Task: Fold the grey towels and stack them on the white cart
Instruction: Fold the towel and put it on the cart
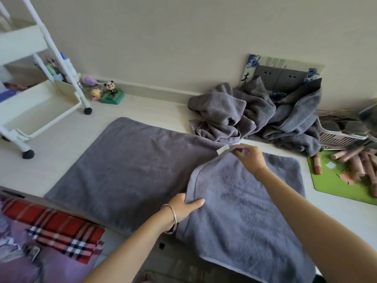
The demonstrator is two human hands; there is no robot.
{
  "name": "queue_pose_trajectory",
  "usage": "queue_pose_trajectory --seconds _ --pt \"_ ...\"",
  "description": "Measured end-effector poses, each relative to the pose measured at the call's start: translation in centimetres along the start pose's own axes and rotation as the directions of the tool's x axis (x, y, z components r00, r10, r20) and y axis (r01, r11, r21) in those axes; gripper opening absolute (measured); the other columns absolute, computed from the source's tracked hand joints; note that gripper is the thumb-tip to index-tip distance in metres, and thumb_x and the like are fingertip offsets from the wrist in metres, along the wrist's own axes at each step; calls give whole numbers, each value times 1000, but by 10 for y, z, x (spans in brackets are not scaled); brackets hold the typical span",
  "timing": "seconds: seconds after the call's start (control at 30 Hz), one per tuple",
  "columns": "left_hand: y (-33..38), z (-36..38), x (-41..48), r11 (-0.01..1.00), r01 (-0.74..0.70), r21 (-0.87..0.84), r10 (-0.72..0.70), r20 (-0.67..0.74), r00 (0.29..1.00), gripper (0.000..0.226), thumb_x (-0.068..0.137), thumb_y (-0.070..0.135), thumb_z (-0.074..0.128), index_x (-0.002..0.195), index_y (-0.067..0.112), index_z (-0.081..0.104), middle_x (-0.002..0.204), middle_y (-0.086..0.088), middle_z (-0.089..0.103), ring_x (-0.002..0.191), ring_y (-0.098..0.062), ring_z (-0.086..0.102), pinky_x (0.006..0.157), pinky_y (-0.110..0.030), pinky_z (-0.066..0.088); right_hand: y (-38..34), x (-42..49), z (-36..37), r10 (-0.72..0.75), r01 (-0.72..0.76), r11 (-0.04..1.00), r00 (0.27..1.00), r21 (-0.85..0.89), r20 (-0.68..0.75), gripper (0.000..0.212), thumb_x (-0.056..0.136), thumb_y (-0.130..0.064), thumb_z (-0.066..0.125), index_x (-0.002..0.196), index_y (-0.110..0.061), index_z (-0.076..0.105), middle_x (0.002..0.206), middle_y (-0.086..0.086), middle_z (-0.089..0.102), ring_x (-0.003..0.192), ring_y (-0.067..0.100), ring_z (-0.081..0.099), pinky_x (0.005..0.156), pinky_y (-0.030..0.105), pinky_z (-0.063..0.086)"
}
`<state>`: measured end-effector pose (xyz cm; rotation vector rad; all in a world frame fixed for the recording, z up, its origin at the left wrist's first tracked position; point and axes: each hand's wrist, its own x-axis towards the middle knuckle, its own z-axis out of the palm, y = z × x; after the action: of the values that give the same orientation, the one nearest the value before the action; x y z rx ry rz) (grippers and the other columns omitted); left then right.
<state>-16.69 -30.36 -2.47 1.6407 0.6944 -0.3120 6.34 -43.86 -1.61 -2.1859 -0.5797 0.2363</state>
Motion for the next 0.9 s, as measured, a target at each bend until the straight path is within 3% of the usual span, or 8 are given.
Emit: queue_pose_trajectory --seconds 0.07,0.17,0.27,0.33,0.47,0.57,0.77,0.9 --pt "21 -11 -12 993 -35 -111 42 64 997 30 88 31 64 107 8 67 105 -4 71 102 -15 66 95 -31 49 -32 9 -19 -67 69 995 997 79 -24 14 87 -14 66 75 -7 65 67 1 55 55 -3 42 59 16 35" --pt "52 -32 -33 970 -69 -232 106 150 983 25 90 27 59 106 9 67 105 -6 71 100 -16 67 94 -32 50 -81 20 -38 -178 190 955 981 226 -70 27 88 -18 64 75 6 61 66 1 49 62 1 39 58 17 35" --pt "76 -65 -49 939 -109 -325 165 148 975 29 92 25 57 111 5 65 107 -10 70 101 -22 67 94 -34 51 -133 26 -40 -243 256 910 967 327 -82 12 88 -15 64 78 -12 68 64 -20 58 65 -6 47 64 12 40" --pt "84 -94 -56 922 -121 -367 179 129 975 32 91 25 57 114 4 64 110 -12 69 103 -24 66 95 -37 50 -164 33 -28 -279 291 904 957 312 -84 22 88 -18 65 66 -19 63 54 -21 50 58 -6 40 57 13 35" --pt "89 -153 -67 899 -125 -420 184 103 978 31 89 23 58 113 4 64 109 -14 69 102 -26 66 89 -35 53 -212 47 6 -295 310 892 951 329 -96 27 87 -20 66 73 4 65 64 -7 48 63 -1 39 57 20 33" --pt "82 -201 -74 909 -131 -396 193 121 974 28 89 22 57 111 6 65 107 -13 70 100 -26 67 82 -30 54 -254 52 35 -288 294 873 955 389 -77 16 87 -19 66 78 -6 69 62 -16 55 64 -4 44 58 15 38" --pt "55 -291 -72 902 -159 -402 211 90 973 26 81 23 60 96 5 71 95 -15 72 84 -23 70 73 -28 56 -318 83 110 -268 249 876 963 414 -13 15 86 -23 68 76 -11 69 72 -1 59 71 7 49 64 24 41" --pt "18 -343 -53 932 -78 -353 114 84 990 24 87 22 60 102 6 70 101 -13 71 92 -25 69 84 -33 54 -325 117 183 -254 231 951 963 205 91 32 86 -26 68 66 -3 58 63 1 45 62 8 38 54 22 31"
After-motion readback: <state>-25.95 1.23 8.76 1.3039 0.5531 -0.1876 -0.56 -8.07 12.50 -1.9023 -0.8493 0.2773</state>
